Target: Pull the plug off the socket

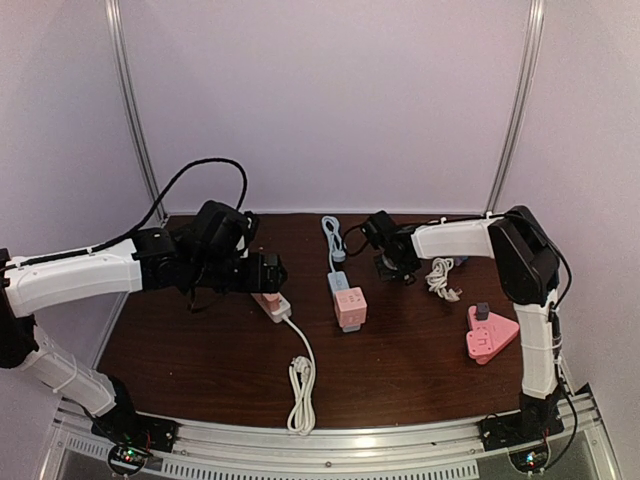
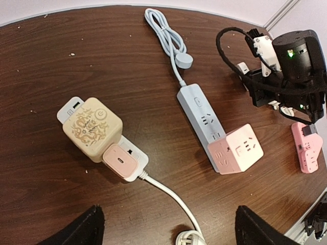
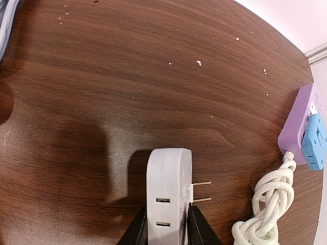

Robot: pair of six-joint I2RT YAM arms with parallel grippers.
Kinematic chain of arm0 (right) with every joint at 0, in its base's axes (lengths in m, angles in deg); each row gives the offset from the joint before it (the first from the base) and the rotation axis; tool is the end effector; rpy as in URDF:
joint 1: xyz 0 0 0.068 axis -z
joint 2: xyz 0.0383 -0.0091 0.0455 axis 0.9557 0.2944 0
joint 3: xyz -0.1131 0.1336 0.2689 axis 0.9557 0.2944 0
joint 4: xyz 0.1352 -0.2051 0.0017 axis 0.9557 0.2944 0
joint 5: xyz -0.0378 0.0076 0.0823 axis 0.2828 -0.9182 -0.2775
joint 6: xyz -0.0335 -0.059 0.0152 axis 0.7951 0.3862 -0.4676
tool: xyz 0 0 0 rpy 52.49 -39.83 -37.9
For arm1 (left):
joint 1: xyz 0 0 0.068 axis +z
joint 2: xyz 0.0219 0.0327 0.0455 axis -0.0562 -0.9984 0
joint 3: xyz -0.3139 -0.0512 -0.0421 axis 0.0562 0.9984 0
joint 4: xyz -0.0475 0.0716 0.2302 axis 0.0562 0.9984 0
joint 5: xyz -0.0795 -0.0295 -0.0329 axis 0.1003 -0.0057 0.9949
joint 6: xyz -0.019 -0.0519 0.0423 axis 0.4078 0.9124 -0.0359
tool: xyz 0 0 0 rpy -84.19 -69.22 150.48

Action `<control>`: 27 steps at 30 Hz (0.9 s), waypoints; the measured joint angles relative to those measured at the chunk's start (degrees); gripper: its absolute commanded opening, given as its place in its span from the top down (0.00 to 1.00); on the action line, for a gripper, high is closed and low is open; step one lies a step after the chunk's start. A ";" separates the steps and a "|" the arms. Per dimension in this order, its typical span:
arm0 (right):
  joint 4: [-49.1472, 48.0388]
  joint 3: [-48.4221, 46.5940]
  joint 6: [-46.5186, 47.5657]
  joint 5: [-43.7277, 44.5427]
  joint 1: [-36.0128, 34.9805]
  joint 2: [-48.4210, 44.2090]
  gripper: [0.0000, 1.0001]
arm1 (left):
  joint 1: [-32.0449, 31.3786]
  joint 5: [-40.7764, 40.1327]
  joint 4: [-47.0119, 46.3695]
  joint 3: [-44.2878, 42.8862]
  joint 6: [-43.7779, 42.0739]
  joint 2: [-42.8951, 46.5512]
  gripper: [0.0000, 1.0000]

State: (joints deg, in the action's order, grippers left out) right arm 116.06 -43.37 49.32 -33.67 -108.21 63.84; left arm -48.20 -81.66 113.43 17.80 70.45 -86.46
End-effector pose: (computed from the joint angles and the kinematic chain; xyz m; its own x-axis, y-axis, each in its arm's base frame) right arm 0.3975 0.2502 0.1853 -0.7897 -0.2700 -0.5509 -0.1379 0.9531 -0.2694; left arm 0.1896 -0.2178 0.3251 -0.7710 -0.1280 -0.6238 0.1745 0.8996 -0.4003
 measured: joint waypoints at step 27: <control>1.75 5.31 -11.45 -20.96 -5.03 -19.39 0.25 | 0.07 -0.35 -0.07 0.00 0.02 -0.13 0.05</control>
State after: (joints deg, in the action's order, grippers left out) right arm 117.81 -38.05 37.86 -54.63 -113.24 44.46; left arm -48.13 -82.01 113.36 17.80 70.47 -86.59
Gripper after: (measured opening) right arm 0.705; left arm 0.948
